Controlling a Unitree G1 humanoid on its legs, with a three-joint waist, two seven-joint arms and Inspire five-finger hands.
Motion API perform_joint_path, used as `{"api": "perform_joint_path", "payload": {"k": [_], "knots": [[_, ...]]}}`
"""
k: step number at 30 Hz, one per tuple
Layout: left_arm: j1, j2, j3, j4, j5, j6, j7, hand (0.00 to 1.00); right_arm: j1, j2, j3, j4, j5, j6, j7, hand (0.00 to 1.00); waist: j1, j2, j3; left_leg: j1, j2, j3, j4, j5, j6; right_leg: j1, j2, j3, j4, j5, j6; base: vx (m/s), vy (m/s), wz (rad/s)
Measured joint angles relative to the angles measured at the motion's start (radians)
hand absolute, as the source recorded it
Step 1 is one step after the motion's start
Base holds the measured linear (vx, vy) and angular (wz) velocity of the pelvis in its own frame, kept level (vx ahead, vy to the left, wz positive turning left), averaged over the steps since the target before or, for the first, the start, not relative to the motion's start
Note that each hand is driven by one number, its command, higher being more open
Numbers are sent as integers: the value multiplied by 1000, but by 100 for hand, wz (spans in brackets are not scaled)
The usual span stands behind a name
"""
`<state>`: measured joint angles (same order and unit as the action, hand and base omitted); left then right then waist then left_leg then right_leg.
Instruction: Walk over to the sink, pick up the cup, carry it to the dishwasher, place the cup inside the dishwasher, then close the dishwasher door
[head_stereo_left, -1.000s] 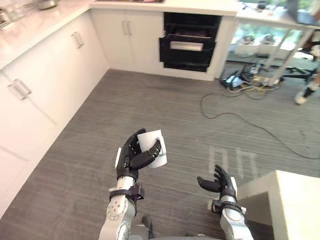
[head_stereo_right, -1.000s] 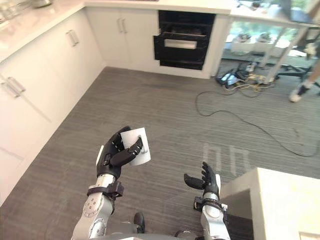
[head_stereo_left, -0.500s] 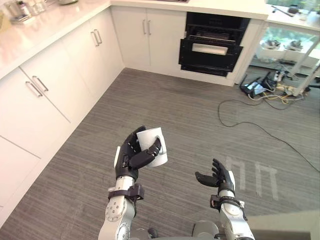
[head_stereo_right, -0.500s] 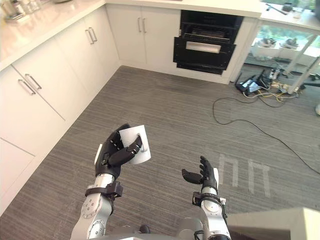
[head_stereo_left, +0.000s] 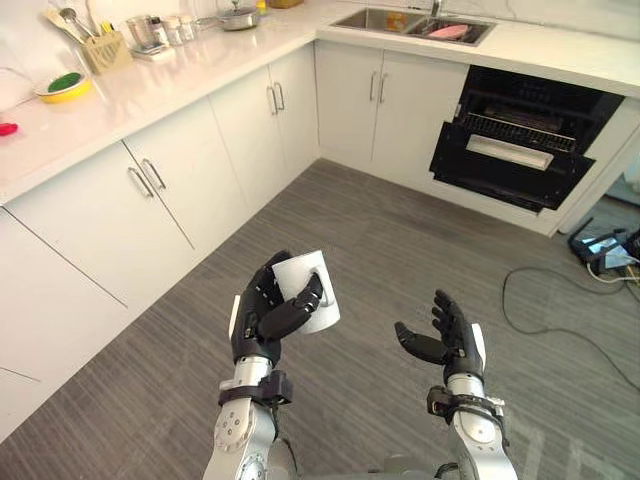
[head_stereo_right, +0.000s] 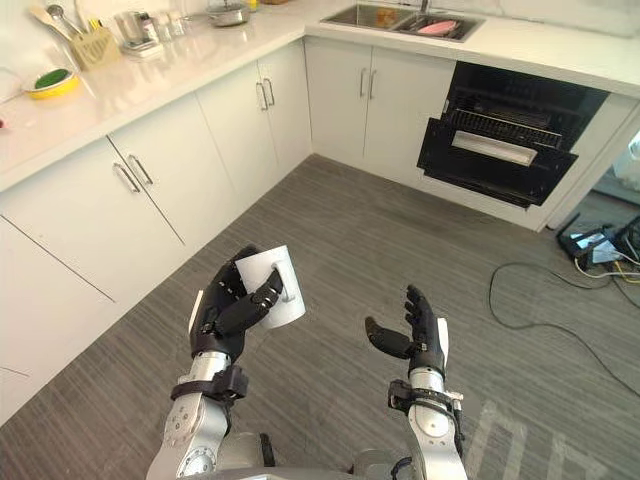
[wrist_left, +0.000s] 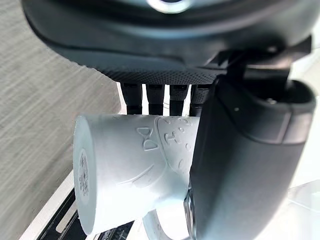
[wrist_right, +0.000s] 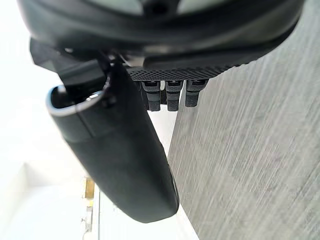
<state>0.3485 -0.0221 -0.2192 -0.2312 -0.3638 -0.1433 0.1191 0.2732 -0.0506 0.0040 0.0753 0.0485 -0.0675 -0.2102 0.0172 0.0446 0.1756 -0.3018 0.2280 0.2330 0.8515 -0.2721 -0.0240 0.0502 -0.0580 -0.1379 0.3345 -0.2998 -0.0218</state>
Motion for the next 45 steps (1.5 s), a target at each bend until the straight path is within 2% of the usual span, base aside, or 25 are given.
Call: {"api": "perform_joint_path", "payload": {"k": [2, 3, 4, 5, 9, 10, 11, 12, 14, 15, 18, 20, 21, 22, 23, 26, 29, 31, 33, 36, 38, 39, 40, 44, 45], "knots": [[2, 1, 1, 5, 0, 1, -5, 30, -8, -6, -2, 36, 0, 0, 1, 90, 1, 0, 0, -36, -72, -36, -235, 18, -16, 23, -34, 3, -22, -18, 31, 334, 238, -1], [2, 1, 3, 6, 1, 2, -11, 30, -23, -15, -9, 80, 0, 2, 3, 90, 5, 1, -1, -38, -119, -73, -414, 85, -29, 37, -55, 14, -28, -38, 61, 395, 303, -32], [1, 3, 6, 14, 1, 5, -12, 30, -38, -16, -19, 134, 0, 8, 7, 90, 22, -3, -8, -5, -160, -76, -456, 216, 5, 56, -79, 42, -34, -61, 86, 426, 316, -31], [-5, 14, 11, 18, 1, 7, -11, 30, -47, -7, -17, 162, 0, 18, 7, 90, 19, -27, -14, -6, -182, -59, -432, 183, 24, 75, -105, 57, -53, -63, 88, 562, 319, -22], [-37, 31, 15, 26, 1, 9, -10, 30, -64, 5, -20, 163, -3, 23, 15, 90, 16, -49, -19, -2, -222, -25, -322, 60, 70, 54, -154, 138, 71, -36, 134, 537, 288, -4], [-41, 48, 9, 27, 1, 9, -10, 30, -78, 13, -23, 163, -7, 23, 16, 90, 6, -52, -17, 55, -236, -21, -358, 44, 76, 1, -167, 158, 236, 4, 188, 452, 198, -7], [-45, 74, 6, 27, 2, 9, -10, 30, -92, 24, -25, 168, -14, 23, 18, 90, -3, -61, -15, 129, -248, -22, -415, 40, 80, -64, -173, 182, 416, 58, 205, 434, 169, -4], [-45, 85, 6, 27, 2, 9, -10, 30, -99, 29, -25, 174, -15, 23, 20, 90, -7, -61, -15, 166, -250, -23, -443, 38, 80, -94, -169, 185, 492, 56, 202, 368, 106, -16], [-46, 94, 4, 20, 2, 8, -10, 30, -107, 46, -24, 176, -24, 18, 24, 90, -11, -62, -16, 292, -241, -22, -552, 24, 74, -225, -158, 132, 660, 15, 116, 334, 44, -22], [-47, 94, 1, 15, 2, 7, -10, 30, -107, 49, -23, 176, -28, 17, 26, 90, -12, -62, -16, 312, -234, -22, -565, 15, 73, -256, -149, 121, 660, 4, 98, 299, -18, -13], [-48, 96, -9, 5, 2, 6, -10, 30, -104, 57, -21, 182, -35, 18, 30, 90, -35, -58, -15, 378, -184, -25, -591, -25, 37, -400, -96, 45, 492, -18, 63, 351, -123, -3], [-53, 97, -9, 9, 1, 5, -9, 30, -103, 52, -23, 184, -34, 18, 30, 90, -49, -55, -12, 421, -159, -30, -619, -32, -1, -443, -59, 21, 264, 35, 65, 412, -163, 12], [-56, 99, -8, 16, 1, 5, -9, 30, -100, 47, -24, 188, -34, 17, 29, 90, -63, -74, -21, 453, -161, -36, -639, -41, -25, -438, -40, 33, 98, 184, 52, 521, -192, 35], [-75, 83, -18, 60, 2, 7, -11, 30, -90, 28, -31, 197, -34, 19, 28, 90, -72, -38, -21, 486, -136, -61, -642, -59, -53, -405, -20, 20, 96, 273, 27, 641, -209, 30], [-80, 57, -23, 79, 2, 9, -11, 30, -88, 14, -39, 200, -34, 23, 28, 90, -63, -17, -30, 487, -117, -63, -635, -48, -59, -396, -6, 12, 106, 250, 10, 535, -171, 18], [-88, 15, -25, 81, 2, 13, -13, 30, -58, 3, -39, 178, -34, 25, 26, 90, -73, -7, -29, 467, -76, -95, -518, 9, -98, -329, 4, -41, 109, 186, -14, 467, -210, 37], [-60, -7, -10, 46, 1, 11, -13, 30, 7, 20, -20, 70, -32, 24, 22, 90, -50, 8, -20, 296, 43, -94, 33, 120, -112, -130, 56, -62, 20, 120, -31, 371, -183, 13], [-28, -17, -7, 10, 0, 11, -15, 30, 14, 27, -12, 23, -30, 22, 13, 90, -34, 13, -23, 177, 77, -59, 173, 65, -85, -61, 69, -55, -16, 88, -47, 273, -42, -14], [-3, -16, -4, -8, 0, 5, -23, 30, 8, 25, -16, 15, -29, 15, 11, 90, -5, 11, -24, 94, 63, -17, 112, 9, -46, -8, 66, -31, -45, 71, -46, 263, 8, -24], [10, -15, 13, 0, 0, 7, -24, 30, -22, 6, -33, 73, -29, 15, 12, 90, 9, 4, -24, 7, -62, -54, -295, 13, -42, 45, 21, -4, -66, 25, -8, 363, 130, -23], [15, -16, 25, 3, 1, 7, -25, 30, -42, -1, -46, 129, -29, 16, 12, 90, 11, 3, -23, 0, -118, -86, -479, 108, -45, 71, -7, 21, -77, 0, 22, 387, 206, -41], [19, -13, 31, 4, 1, 8, -23, 30, -50, -12, -50, 171, -29, 20, 10, 90, 24, -4, -27, 31, -151, -87, -538, 238, -38, 92, -30, 56, -91, -13, 51, 642, 332, -53], [10, -5, 42, 3, 1, 8, -21, 30, -61, -5, -50, 202, -29, 26, 11, 90, 19, -20, -37, 36, -181, -73, -519, 264, 29, 116, -59, 75, -109, -20, 75, 584, 286, -44], [-20, 27, 51, 4, 2, 12, -9, 30, -69, 21, -37, 204, -30, 34, 22, 90, 6, -70, -37, 52, -202, -25, -416, 132, 59, 76, -103, 150, 36, 6, 120, 551, 269, -30], [-22, 47, 42, 4, 3, 14, -8, 30, -76, 28, -38, 204, -33, 34, 22, 90, -7, -74, -35, 113, -210, -20, -455, 102, 60, 0, -112, 160, 238, 42, 174, 435, 186, -26]]}}
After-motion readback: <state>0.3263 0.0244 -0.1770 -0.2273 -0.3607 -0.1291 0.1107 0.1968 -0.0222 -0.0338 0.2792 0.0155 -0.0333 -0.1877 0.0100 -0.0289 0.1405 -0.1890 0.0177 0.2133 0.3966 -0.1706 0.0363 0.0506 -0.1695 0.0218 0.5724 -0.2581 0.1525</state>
